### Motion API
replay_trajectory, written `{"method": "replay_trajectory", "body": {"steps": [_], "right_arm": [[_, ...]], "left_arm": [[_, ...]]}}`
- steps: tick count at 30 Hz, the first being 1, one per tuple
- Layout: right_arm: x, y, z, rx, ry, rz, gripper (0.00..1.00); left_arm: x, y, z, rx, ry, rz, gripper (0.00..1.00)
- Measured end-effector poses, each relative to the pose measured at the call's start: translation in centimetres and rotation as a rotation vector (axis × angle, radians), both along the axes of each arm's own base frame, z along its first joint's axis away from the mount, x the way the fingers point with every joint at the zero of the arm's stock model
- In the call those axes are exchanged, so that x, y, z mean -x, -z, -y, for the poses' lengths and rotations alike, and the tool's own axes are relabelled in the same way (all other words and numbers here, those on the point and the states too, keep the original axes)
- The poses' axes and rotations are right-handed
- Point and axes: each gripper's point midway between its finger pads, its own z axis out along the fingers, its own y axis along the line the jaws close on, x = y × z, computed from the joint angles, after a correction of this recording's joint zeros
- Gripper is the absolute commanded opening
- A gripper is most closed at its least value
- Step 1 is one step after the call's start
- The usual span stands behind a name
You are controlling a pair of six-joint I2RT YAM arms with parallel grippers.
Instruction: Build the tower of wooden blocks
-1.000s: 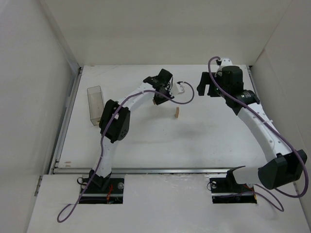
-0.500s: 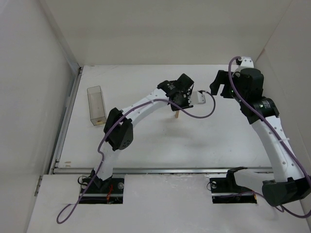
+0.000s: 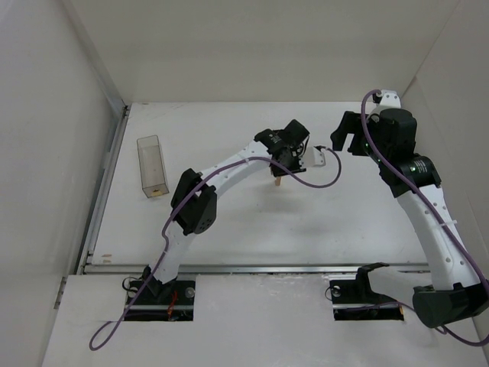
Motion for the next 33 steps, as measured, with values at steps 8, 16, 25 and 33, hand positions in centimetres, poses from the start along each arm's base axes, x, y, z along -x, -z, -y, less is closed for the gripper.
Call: {"method": "replay_trajectory", "body": {"steps": [8, 16, 25, 33], "right_arm": [[0.0, 0.0, 0.0, 0.0, 0.0, 0.0, 0.92], [0.0, 0.0, 0.01, 0.003, -0.001, 0.0, 0.92], [0.02, 0.02, 0.02, 0.005, -0.002, -0.001, 0.92], [0.26, 0.41, 0.09, 0.012, -0.003, -0.018, 0.92]], "left_arm": [[0.43, 0.14, 0.47, -0.006, 0.027, 0.002, 0.0], [0.18, 0.74, 0.49, -0.025, 0.056, 0.009, 0.0], [0.33, 0.99, 0.75, -0.023, 0.092, 0.001, 0.0], [0.17, 1.0, 0.66, -0.016, 0.105, -0.005, 0.0]]}}
